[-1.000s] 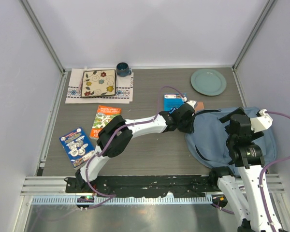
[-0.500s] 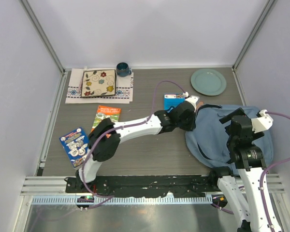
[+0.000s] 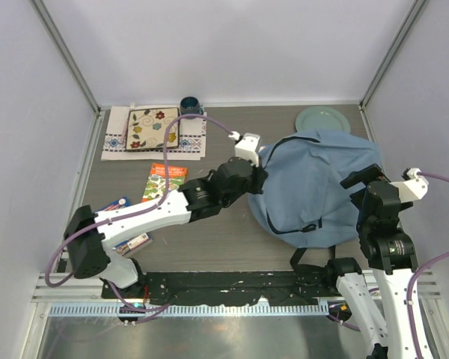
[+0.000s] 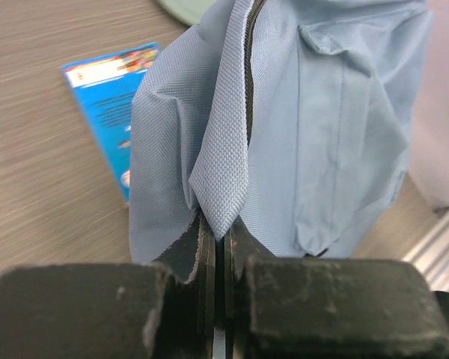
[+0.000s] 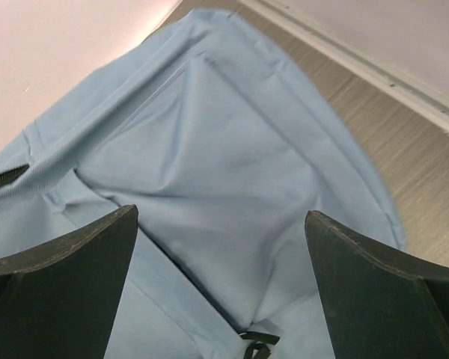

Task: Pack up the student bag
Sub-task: Pick up the student bag at the center of the board, then place the student bag at the center of the board.

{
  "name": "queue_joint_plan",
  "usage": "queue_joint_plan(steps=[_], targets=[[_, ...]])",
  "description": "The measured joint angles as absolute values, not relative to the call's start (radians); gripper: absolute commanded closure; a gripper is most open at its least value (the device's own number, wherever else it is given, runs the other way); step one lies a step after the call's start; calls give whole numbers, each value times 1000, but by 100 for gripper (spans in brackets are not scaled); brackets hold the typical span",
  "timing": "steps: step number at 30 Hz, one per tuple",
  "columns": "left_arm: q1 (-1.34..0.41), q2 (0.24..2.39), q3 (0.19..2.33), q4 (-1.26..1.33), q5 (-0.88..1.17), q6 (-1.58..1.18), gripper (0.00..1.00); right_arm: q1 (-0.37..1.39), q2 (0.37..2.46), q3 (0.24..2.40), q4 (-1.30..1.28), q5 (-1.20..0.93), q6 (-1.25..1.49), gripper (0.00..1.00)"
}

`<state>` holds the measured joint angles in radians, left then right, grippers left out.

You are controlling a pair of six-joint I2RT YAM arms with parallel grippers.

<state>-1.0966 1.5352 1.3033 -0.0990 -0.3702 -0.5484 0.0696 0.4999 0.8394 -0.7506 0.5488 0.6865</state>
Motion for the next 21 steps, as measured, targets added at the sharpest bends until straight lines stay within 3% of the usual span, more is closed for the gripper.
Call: queue_joint_plan(steps=[7,16,19,20,21], targets=[[-1018,1342,1070,-115,-476,-546,100,70,522,822,-661,375,648,2],[-846,1085,831,-165,-455,-541,100,70,602,730,-566,89,620,2],[-800,1076,791,-201,-437,-534,74,70,599,653,-560,29,618,2],[-794,1077,782,-213,-434,-530,44,70,595,630,-562,19,619,2],[-789,1078,776,-224,-433,-525,32,70,586,599,-561,7,622,2]])
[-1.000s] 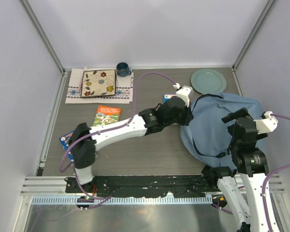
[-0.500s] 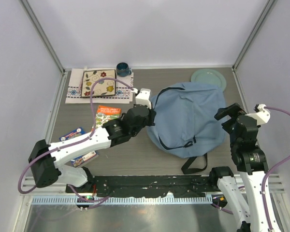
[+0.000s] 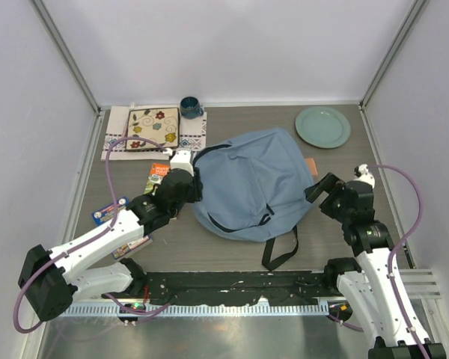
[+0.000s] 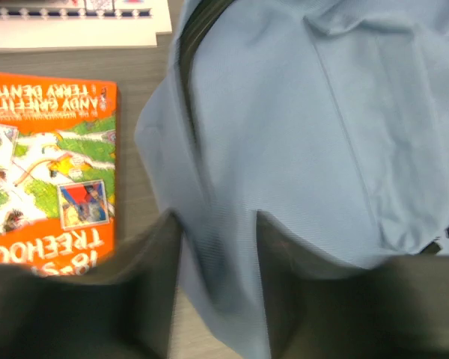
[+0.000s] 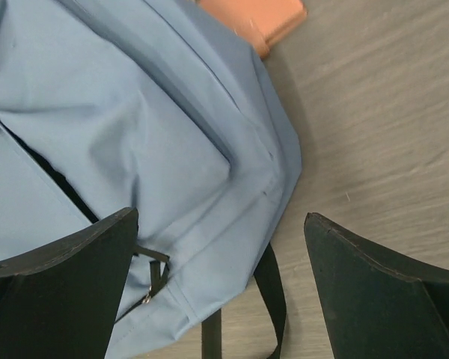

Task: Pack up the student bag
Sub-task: Place the student bag at the center of the board.

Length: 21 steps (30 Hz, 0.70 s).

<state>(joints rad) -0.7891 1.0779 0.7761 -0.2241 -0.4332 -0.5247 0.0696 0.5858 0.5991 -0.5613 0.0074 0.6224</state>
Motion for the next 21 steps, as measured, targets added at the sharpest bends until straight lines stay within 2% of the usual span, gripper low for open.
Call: queue_joint_plan(steps=[2,5,11,16,21], targets=[[-781,1082,771,-244,-431,-516,18,70,567,546,-569,-15,632,2],[-773,1084,771,-258,-434,-518,7,70,553,486,-569,-51,660,2],[-770,1078,783,-327,-440,-529,6,70,557,397,-553,-126,703,2],[-787,1044,807,-341,-366,-570,8,70,551,358,-539,-160,716,5],[-951,1151,907,-321,-358,-577,9,70,550,297,-480,-201,736,7]])
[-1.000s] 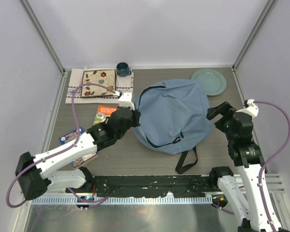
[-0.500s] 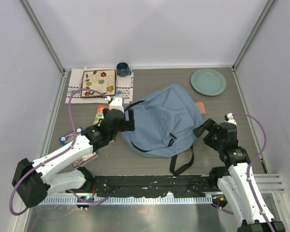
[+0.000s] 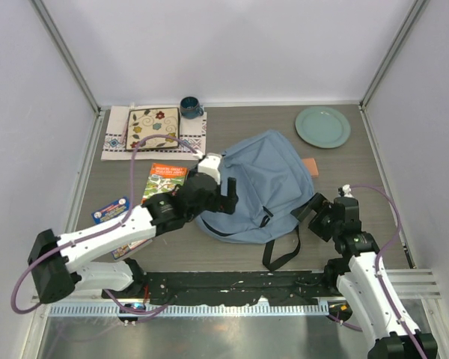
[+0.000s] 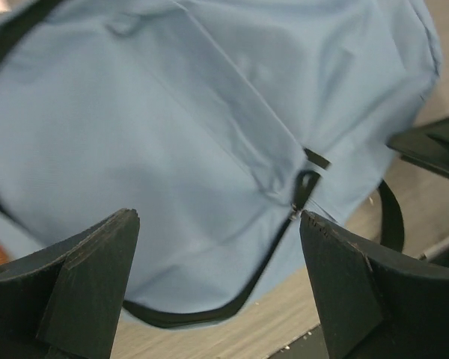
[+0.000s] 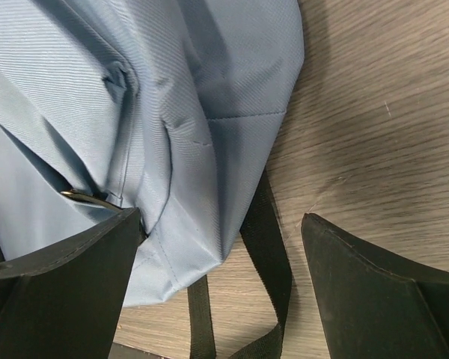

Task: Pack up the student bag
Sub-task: Place the student bag at the center of the board, then unzip the student bag at the center of the board.

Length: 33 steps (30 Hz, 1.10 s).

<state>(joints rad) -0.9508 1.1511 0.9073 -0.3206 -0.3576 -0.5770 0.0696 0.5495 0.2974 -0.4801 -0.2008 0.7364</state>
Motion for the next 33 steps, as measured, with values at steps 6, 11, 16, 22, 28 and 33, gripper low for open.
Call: queue_joint_plan(steps=[6,11,16,22,28,33], targets=[[-1050,1282,934,-296,-332,-585,9,70,591,276,-436,-220,738,12],[-1082,1304,934,-296,-322,-595,9,70,603,254,-366,-247,741,12],[-1107,1304,934,-295,-323,-598,9,70,603,249,-326,-260,748,20],[-1123,1304,933,-296,-336,-596,3,70,602,247,-294,-276,759,35],[-1141,1304,929,-297,-348,-595,7,70,579,220,-284,-302,767,73],[-1167,1318,931,-294,-356,-585,9,70,536,213,-289,-318,775,88]])
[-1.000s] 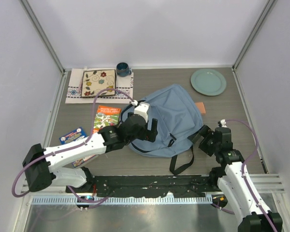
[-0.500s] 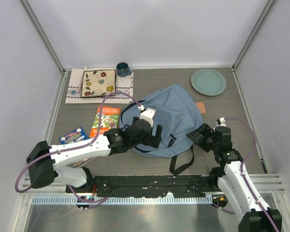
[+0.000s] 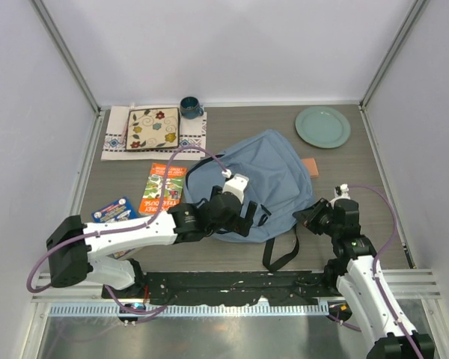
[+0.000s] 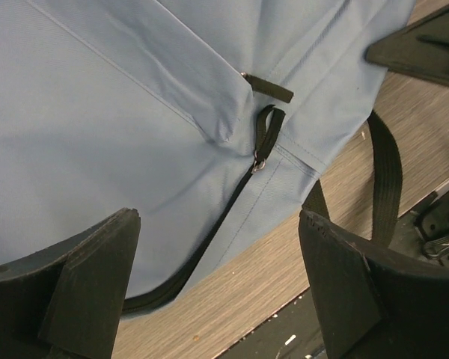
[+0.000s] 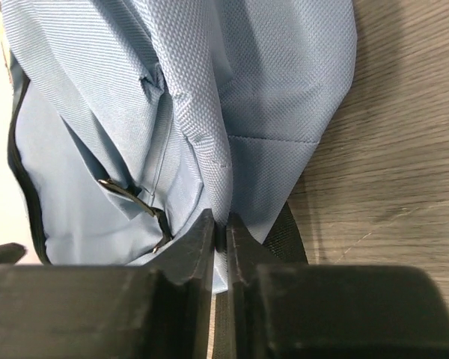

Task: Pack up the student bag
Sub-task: Unzip the student bag at the center of the board.

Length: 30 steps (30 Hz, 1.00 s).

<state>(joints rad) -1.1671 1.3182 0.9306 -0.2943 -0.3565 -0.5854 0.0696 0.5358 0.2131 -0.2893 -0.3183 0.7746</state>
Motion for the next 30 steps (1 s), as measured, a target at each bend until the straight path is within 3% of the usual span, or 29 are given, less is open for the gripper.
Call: queue_joint_plan(steps=[4,9,23,30], targets=[[-1205,1401,963,-300,-366,-559,7,70,486,213,-308,-331,787,99],[-1253,1501,1021,-296,-376,-537,9,70,447,213,-329,-344,799,99],[-1276,1668,1086,-246,-403,-511,44,70,387,220,-395,-358,805,99],[-1276,1724,1101,-211,-418,-511,46,70,355,226,-430,-362,805,99]])
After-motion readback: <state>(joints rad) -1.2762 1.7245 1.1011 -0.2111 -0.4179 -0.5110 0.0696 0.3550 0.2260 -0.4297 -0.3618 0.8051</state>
